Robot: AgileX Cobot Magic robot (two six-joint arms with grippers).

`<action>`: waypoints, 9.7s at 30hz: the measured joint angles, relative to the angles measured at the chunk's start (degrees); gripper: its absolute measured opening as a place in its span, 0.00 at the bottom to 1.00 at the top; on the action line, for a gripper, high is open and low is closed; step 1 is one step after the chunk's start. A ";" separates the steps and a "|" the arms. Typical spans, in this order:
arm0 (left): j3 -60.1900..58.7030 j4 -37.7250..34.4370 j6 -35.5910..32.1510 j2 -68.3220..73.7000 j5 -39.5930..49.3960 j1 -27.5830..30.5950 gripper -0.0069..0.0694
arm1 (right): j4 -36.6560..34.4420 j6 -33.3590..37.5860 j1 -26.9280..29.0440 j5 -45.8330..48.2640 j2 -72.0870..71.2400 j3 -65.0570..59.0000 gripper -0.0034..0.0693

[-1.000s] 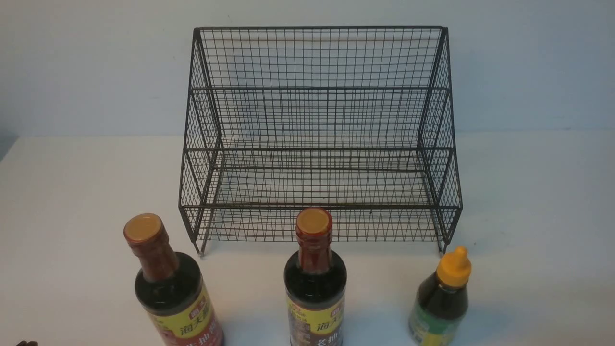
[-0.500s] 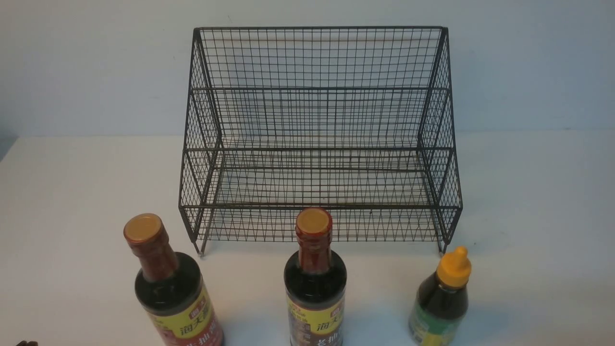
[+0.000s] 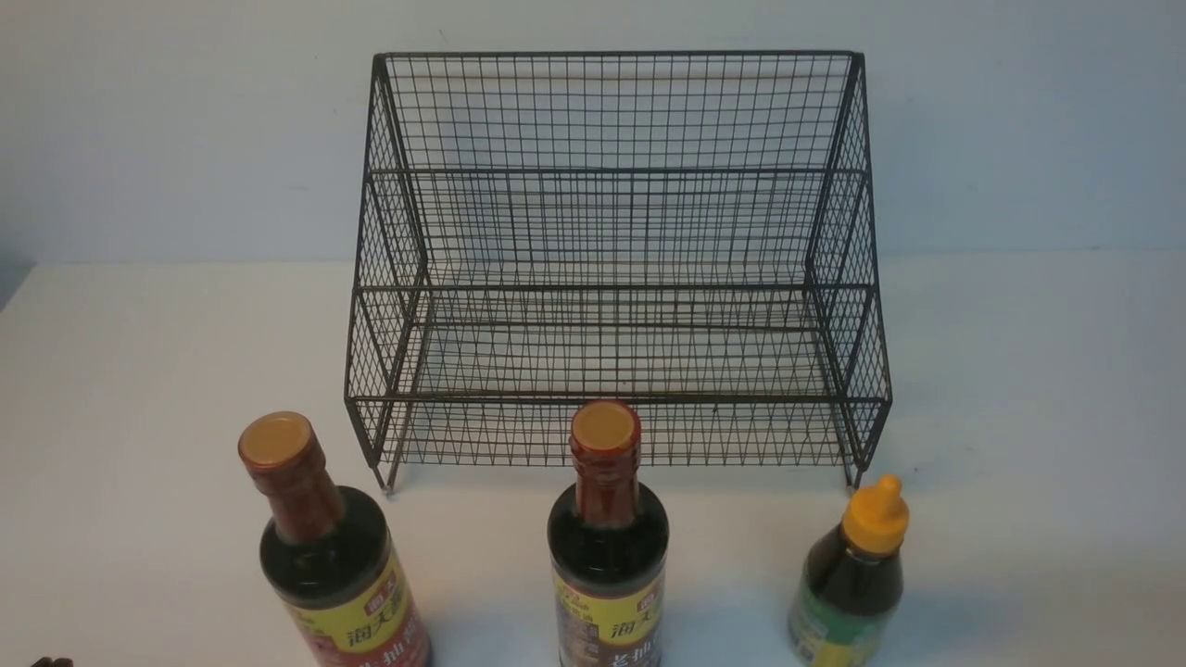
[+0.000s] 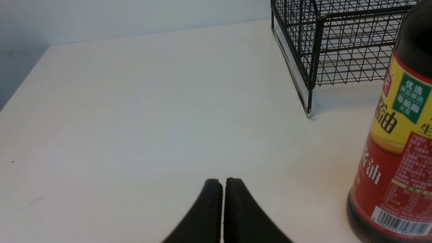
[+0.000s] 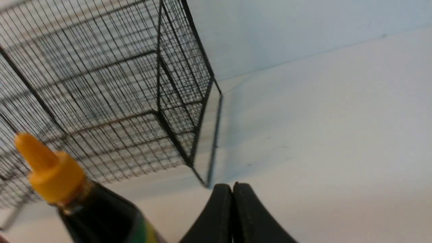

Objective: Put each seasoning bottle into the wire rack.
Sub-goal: Use the left arm to grab the condiment bottle closest to it, then use the left arm to put the condiment bottle back on the shelf, then use the left arm to grab the condiment bottle closest to it

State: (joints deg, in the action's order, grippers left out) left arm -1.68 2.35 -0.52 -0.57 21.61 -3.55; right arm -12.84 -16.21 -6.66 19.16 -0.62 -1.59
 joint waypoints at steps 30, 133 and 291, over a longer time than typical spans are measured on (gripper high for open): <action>0.00 0.00 0.00 0.00 0.00 0.00 0.08 | -17.36 34.18 -0.10 38.78 42.21 38.37 0.43; 70.10 -79.68 -80.07 77.33 12.01 -2.21 0.44 | -12.82 32.62 -1.33 43.45 47.94 44.60 0.51; 58.54 -59.44 -67.13 80.57 20.28 -22.85 0.43 | -12.54 32.62 -1.33 41.96 47.94 44.60 0.51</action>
State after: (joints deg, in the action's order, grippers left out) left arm 56.86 -57.09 -67.65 80.00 41.89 -26.41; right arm -25.38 16.41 -8.00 61.12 47.32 43.02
